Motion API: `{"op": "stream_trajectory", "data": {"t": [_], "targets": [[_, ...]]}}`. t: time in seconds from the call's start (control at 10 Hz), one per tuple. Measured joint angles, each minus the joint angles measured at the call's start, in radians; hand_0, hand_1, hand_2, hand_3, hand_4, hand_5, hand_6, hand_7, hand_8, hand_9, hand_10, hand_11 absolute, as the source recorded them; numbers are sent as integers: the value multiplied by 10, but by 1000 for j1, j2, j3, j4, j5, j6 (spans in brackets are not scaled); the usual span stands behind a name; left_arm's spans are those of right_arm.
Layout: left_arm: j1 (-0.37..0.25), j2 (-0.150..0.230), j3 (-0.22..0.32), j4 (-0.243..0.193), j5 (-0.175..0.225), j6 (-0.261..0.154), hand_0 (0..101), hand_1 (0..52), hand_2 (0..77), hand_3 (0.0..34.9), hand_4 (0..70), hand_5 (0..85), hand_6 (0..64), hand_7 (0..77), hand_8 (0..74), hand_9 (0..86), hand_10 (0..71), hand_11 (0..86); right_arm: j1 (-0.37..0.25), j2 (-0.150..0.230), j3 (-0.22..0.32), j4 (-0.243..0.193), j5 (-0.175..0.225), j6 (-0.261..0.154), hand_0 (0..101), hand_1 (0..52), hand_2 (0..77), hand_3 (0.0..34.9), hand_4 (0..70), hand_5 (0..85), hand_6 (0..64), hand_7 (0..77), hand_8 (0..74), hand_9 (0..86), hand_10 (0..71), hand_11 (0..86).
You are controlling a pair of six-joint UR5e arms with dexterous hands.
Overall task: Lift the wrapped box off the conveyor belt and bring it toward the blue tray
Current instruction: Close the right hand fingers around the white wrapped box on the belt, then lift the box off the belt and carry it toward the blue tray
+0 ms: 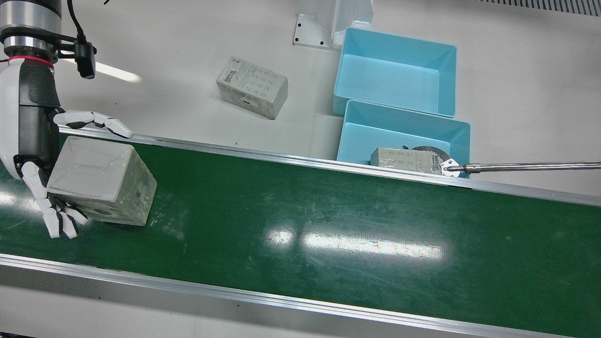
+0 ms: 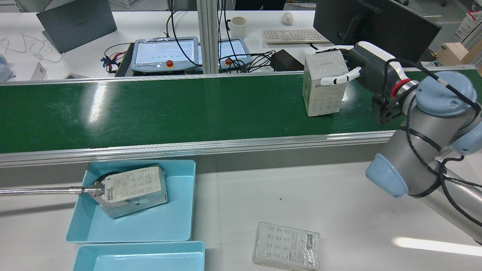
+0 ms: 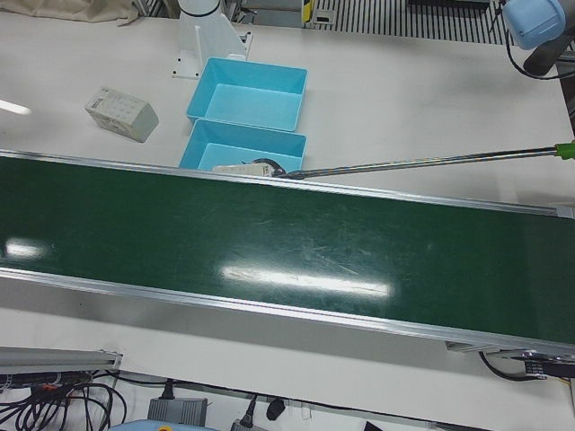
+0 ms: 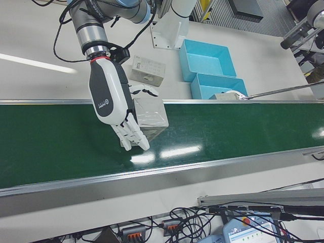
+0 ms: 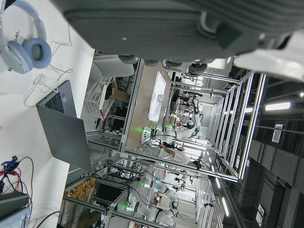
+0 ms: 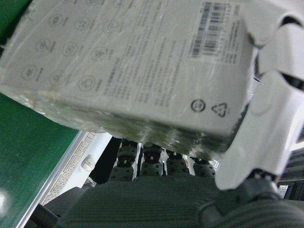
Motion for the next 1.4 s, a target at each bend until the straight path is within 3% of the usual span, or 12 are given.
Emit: {"op": "stream_trajectory", "data": {"t": [0.1, 0.4, 0.5, 0.8, 0.9, 1.0, 1.2, 1.3, 1.4], "targets": [[0, 0, 0, 0, 0, 0, 0, 0, 5, 0, 0, 11, 0, 0, 0, 0, 5, 0, 5, 0, 1, -1, 2, 0, 454, 5, 344, 0, 273, 262, 289, 262, 355, 311, 376, 147], [0, 0, 0, 0, 0, 0, 0, 0, 5, 0, 0, 11, 0, 5, 0, 0, 5, 0, 31, 1, 36, -11, 2, 1, 460, 5, 376, 4, 295, 322, 322, 273, 398, 322, 425, 185], [0, 0, 0, 0, 0, 0, 0, 0, 5, 0, 0, 11, 0, 5, 0, 0, 5, 0, 39, 1, 61, -13, 2, 1, 472, 0, 420, 3, 311, 349, 365, 284, 458, 327, 491, 235], [0, 0, 0, 0, 0, 0, 0, 0, 11, 0, 0, 11, 0, 0, 0, 0, 0, 0, 23, 7, 178, -14, 5, -15, 477, 0, 431, 4, 327, 349, 387, 278, 458, 327, 524, 235], [0, 0, 0, 0, 0, 0, 0, 0, 5, 0, 0, 11, 0, 0, 0, 0, 5, 0, 0, 26, 208, -9, 23, -24, 477, 0, 431, 4, 327, 349, 387, 278, 458, 327, 524, 235], [0, 0, 0, 0, 0, 0, 0, 0, 5, 0, 0, 11, 0, 0, 0, 0, 5, 0, -30, 57, 225, -2, 50, -29, 480, 0, 447, 2, 355, 349, 387, 278, 562, 305, 524, 235], [0, 0, 0, 0, 0, 0, 0, 0, 5, 0, 0, 11, 0, 0, 0, 0, 5, 0, -124, 119, 239, 41, 144, -35, 477, 0, 447, 2, 360, 349, 387, 278, 567, 305, 524, 235], [0, 0, 0, 0, 0, 0, 0, 0, 11, 0, 0, 11, 0, 0, 0, 0, 5, 0, -194, 136, 241, 73, 213, -40, 478, 0, 447, 3, 360, 349, 464, 251, 578, 300, 633, 202], [0, 0, 0, 0, 0, 0, 0, 0, 11, 0, 0, 11, 0, 0, 0, 0, 5, 0, -263, 146, 241, 101, 271, -50, 478, 0, 447, 2, 360, 355, 469, 251, 589, 300, 644, 202]]}}
